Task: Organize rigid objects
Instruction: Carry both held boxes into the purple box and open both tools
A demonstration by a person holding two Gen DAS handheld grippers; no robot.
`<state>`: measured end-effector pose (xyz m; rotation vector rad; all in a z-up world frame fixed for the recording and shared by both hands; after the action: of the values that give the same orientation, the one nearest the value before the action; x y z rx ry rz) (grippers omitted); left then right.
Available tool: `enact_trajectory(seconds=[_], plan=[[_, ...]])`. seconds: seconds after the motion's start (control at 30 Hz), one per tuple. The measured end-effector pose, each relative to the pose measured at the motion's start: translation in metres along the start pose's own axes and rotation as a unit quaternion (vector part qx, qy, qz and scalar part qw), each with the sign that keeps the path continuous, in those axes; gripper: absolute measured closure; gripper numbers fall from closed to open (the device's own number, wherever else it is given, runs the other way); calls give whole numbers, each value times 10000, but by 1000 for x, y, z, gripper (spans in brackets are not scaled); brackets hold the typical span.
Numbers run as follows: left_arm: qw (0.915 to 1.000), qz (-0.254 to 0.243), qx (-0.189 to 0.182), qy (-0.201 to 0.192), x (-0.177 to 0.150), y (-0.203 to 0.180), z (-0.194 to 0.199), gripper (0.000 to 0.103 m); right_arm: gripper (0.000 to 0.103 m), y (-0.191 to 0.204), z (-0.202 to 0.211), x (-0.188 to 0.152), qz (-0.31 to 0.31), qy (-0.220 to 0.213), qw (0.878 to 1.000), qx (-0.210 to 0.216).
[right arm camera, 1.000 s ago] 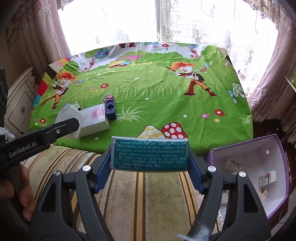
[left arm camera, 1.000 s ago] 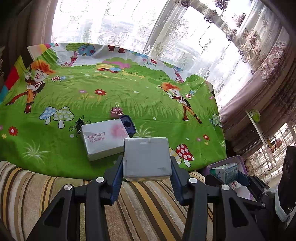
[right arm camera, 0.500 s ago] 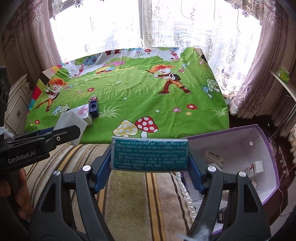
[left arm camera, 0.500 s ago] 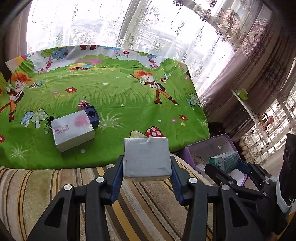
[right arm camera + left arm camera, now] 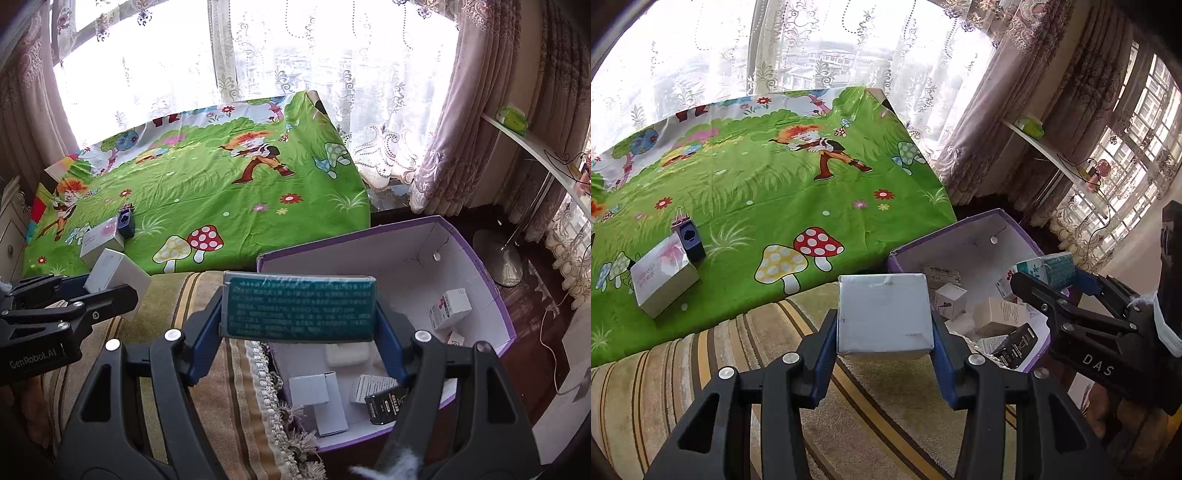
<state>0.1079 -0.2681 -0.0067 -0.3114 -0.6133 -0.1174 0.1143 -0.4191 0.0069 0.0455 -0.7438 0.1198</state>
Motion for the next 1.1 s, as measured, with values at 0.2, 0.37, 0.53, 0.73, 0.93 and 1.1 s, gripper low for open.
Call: enact_trajectory(seconds=[0.2,0.37,0.53,0.73,0.93,1.1], plan=[[9988,-364,-331,62,1,-34,-12,56,27,-35,5,-3,-233,-24,9993,-302],[9943,-815,-687,36,-1,-67,-16,55,27,-53,7,-3,-358,-69,9984,-438],[9873,-1203,-1027,141,-6,-92,-20,47,22,-62,9,-4,-511,-89,9978,-420],[9845,-1363,-1106,-45,-6,-97,-10,22,11,-60,10,-4,-529,-122,9979,-355],[9856,-1640,-326,-271,-2,-94,-1,19,10,-54,9,-4,-497,-105,9983,-281],[9821,-1829,-58,-434,3,-87,5,19,10,-48,9,-4,-430,-112,9987,-237]])
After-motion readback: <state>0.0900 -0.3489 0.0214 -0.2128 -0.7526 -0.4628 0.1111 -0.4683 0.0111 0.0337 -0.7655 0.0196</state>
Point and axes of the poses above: each gripper's, at about its wrist camera, not at the fingertips, and z roughly against the way its jaws point, y to its left, x to its top, the point moved 8 cm from there along -z, roughly the way its jaws point, and after that the axes turned 1 degree about -x, right-handed, at the moved point
